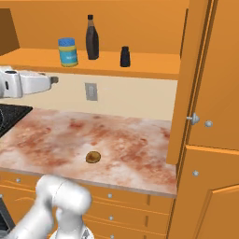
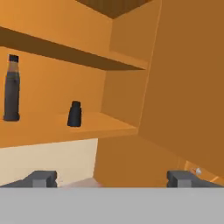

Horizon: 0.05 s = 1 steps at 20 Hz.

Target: There are various items on the counter. Only move the condiments/shakers into the cabinet.

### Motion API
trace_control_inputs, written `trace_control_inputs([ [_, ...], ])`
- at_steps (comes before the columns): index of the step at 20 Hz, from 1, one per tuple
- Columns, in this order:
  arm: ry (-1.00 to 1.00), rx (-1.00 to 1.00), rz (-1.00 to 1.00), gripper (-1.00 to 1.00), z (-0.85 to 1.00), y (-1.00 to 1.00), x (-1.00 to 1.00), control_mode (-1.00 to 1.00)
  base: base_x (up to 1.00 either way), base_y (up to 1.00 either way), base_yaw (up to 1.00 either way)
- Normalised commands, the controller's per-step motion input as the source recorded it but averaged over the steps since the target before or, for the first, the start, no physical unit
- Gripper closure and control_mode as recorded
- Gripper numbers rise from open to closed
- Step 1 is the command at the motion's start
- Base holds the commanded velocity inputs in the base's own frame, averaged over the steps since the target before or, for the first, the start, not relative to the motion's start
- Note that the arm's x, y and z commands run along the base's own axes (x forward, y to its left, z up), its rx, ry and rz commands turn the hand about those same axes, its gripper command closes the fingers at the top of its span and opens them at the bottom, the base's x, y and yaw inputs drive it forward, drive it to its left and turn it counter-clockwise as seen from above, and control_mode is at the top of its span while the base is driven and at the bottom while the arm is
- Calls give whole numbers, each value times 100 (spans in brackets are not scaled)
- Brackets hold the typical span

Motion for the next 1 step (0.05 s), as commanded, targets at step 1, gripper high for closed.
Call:
trace_control_inputs([
  [1, 0, -26, 21, -100, -27, 100, -100, -100, 0, 0, 0],
])
